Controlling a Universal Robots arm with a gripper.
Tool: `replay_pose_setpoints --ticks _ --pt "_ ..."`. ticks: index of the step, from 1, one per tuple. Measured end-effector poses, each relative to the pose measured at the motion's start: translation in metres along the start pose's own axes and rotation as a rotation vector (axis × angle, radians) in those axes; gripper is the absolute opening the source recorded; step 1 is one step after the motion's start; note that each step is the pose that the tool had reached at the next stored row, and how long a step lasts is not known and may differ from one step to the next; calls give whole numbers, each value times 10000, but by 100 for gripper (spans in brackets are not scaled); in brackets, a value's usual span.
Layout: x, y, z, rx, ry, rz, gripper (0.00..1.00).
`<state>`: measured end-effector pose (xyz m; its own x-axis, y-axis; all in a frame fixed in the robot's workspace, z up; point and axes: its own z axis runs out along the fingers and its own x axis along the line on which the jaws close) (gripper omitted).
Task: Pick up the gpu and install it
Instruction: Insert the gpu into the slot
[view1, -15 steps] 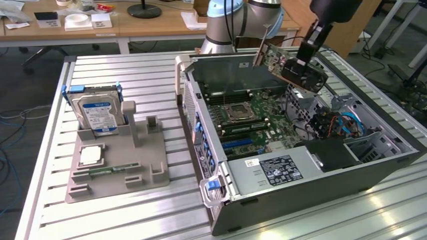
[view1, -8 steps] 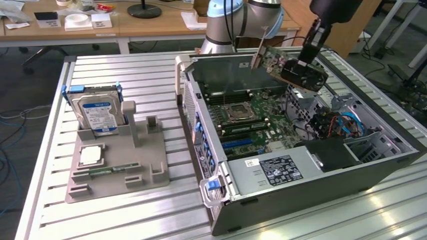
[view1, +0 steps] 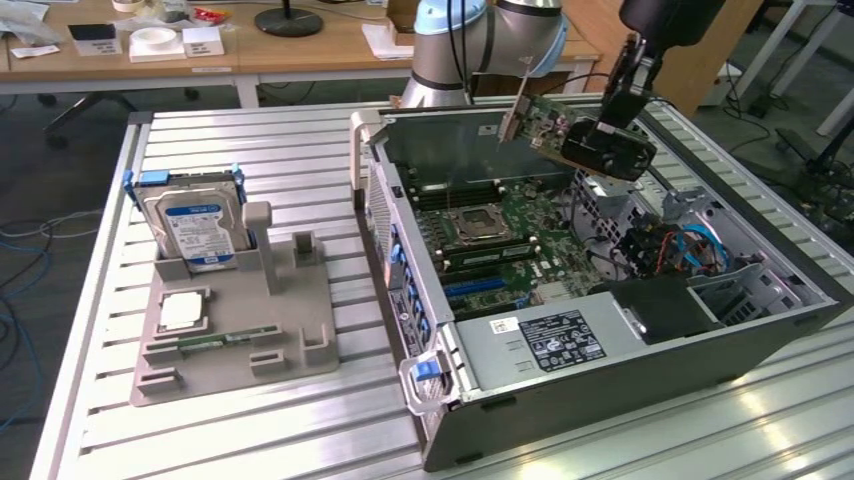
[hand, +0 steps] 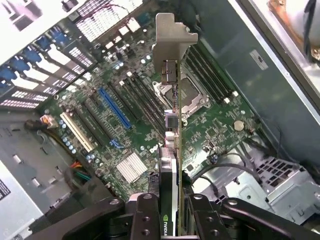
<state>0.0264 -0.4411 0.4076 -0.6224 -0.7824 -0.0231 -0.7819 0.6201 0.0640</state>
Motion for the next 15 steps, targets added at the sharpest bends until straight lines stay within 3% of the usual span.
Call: replay_pose_setpoints --ticks 15 --pt "0 0 0 -1 5 -65 27"
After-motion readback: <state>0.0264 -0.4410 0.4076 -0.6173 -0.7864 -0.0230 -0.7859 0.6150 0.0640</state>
